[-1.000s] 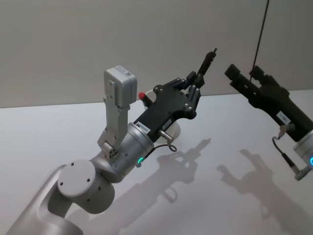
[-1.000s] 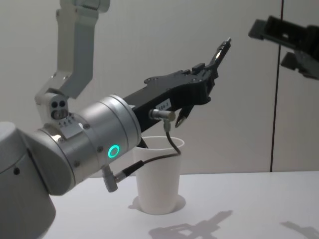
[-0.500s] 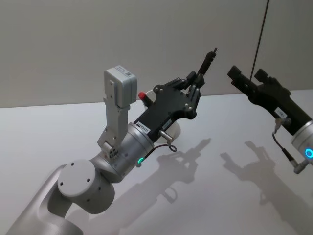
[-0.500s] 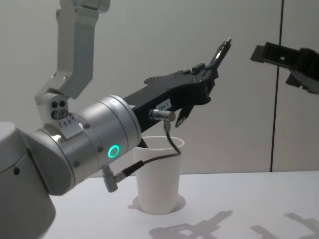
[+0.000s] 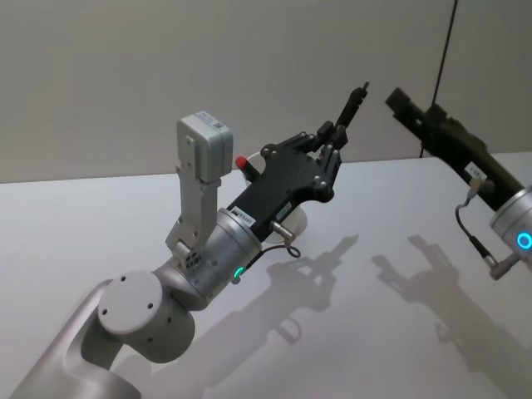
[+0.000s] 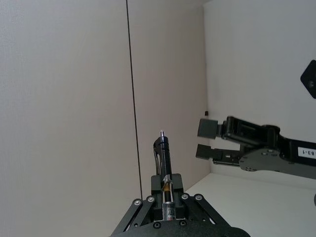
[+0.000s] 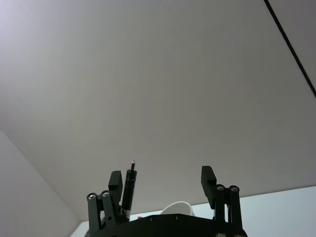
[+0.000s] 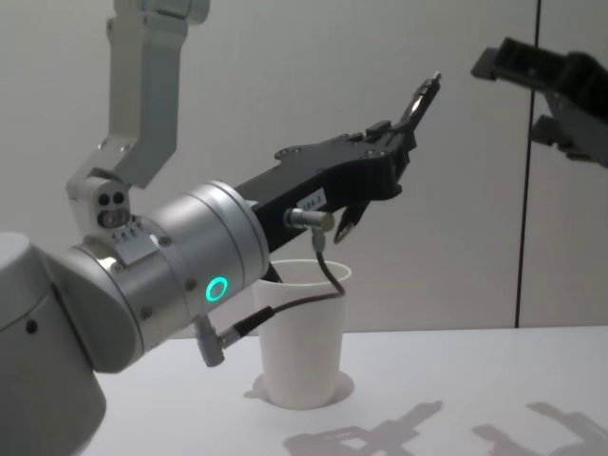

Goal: Place the pen into the pen holder.

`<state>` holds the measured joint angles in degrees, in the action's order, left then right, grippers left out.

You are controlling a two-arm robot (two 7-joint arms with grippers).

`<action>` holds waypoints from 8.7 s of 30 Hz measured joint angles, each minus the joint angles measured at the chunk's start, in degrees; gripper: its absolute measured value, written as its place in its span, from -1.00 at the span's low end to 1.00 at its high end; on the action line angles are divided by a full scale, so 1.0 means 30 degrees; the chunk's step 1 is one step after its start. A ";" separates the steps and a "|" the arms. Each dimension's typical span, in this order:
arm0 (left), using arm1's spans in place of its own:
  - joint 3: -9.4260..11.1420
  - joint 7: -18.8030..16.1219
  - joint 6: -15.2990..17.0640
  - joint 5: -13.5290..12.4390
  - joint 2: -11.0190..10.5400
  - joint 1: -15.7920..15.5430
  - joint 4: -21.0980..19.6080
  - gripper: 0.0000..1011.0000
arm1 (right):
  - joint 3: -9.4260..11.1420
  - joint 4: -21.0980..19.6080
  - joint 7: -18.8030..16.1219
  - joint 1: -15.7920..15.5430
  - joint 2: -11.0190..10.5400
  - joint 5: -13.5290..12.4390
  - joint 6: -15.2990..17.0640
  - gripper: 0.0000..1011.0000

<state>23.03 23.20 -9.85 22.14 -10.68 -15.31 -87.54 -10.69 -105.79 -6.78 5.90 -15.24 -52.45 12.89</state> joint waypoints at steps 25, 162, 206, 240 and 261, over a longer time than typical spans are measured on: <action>-0.0001 -0.0001 -0.0001 0.0000 0.0000 0.0000 0.0000 -0.76 | -0.0385 0.0730 -0.0435 0.0900 0.0765 -0.4155 0.1783 0.98; 0.0061 0.0027 -0.0008 -0.0002 0.0004 0.0011 0.0001 0.81 | -0.1773 0.3066 -0.0557 0.2696 0.1503 -0.2670 0.1186 -0.74; -0.0410 -0.1528 0.0598 -0.0689 -0.0914 0.0759 -0.1403 0.98 | -0.0924 0.2102 0.2269 0.2501 0.1253 -0.1137 -0.5183 -0.74; -0.2275 -0.8901 0.1428 -0.3481 -0.4564 0.4501 -0.6445 0.98 | -0.3127 0.7323 -0.0148 0.6142 0.3739 0.9245 -0.4615 -0.74; -0.2558 -0.9811 0.1497 -0.3801 -0.5053 0.5006 -0.7059 0.98 | -0.4781 1.2089 -0.1168 0.8027 0.5565 1.3796 -0.4127 -0.74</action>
<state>15.35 -6.23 -5.36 10.73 -25.84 -0.29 -108.71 -25.04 -69.52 -10.28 29.98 1.45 -11.06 0.51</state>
